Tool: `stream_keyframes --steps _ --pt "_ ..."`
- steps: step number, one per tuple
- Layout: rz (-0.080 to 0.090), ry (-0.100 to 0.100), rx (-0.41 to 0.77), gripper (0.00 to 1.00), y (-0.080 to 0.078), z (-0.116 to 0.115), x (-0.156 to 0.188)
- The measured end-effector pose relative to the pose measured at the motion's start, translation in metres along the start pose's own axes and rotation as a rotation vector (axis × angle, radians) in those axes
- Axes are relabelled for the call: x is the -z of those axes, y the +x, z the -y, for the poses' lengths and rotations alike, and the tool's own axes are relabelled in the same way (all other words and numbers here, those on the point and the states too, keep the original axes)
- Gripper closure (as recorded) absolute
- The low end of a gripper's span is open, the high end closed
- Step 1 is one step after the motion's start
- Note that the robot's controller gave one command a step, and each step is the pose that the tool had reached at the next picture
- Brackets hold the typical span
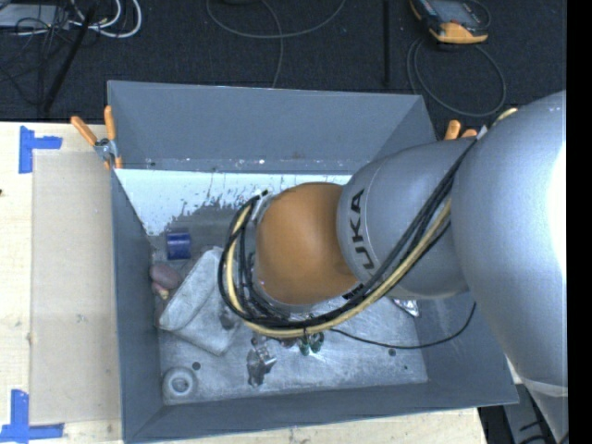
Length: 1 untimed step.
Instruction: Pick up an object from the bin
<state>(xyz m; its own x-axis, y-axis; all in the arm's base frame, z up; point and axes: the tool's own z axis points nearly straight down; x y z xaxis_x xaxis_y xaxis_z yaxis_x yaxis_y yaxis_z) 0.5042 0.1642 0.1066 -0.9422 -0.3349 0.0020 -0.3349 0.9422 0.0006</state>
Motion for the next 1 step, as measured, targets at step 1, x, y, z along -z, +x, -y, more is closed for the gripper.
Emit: stream_keyframes --steps 1 --pt "0.039 0.006 0.11 0.0 -0.0202 0.0389 -0.0092"
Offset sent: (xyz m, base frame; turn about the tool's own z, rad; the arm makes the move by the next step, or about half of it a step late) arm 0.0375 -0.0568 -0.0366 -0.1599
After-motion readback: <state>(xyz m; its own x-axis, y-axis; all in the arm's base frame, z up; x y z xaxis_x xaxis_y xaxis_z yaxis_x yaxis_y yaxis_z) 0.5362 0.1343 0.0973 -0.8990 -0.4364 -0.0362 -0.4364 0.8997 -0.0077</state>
